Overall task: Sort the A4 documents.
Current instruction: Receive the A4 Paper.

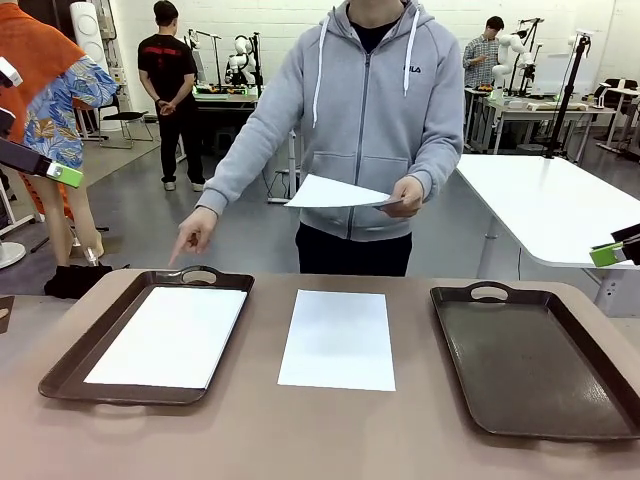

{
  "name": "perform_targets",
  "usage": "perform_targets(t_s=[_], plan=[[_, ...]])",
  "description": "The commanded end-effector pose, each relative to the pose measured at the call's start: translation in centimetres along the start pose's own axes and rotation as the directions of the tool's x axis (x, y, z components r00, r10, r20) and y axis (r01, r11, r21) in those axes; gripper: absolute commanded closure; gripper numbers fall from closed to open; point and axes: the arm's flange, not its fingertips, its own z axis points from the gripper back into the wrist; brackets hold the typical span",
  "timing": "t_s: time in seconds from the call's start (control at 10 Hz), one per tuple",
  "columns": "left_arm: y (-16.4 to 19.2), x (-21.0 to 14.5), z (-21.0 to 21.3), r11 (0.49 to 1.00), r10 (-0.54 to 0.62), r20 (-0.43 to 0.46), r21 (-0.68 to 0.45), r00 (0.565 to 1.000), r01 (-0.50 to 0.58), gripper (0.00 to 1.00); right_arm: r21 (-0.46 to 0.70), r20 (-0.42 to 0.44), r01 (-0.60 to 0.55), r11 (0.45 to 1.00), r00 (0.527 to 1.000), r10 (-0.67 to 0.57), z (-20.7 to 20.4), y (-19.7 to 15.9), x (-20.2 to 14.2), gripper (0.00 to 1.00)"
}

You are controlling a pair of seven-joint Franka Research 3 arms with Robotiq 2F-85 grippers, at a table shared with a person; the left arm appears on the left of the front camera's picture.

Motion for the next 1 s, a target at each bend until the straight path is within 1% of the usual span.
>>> perform_targets(t_s=[0.0,0.8,0.9], plan=[[-0.14,-0.15,-0.01,1.0,-0.021,0.001,-0.001,1.0,0.021,0.0,0.021,0.011,-0.003,1.0,1.0,0.002,-0.25,-0.09,-0.06,0.0],[-0.14,-0.15,-0.01,1.0,-0.021,0.001,-0.001,1.0,0.021,0.0,0.021,0.011,-0.003,1.0,1.0,0.002,-0.25,-0.09,-0.06,0.0],[0.0,0.0,0.0,1.0,0.0,0.0,0.0,1.0,0.0,0.0,0.021,0.011,-0.003,1.0,1.0,0.002,-0.25,-0.09,-0.06,0.0]])
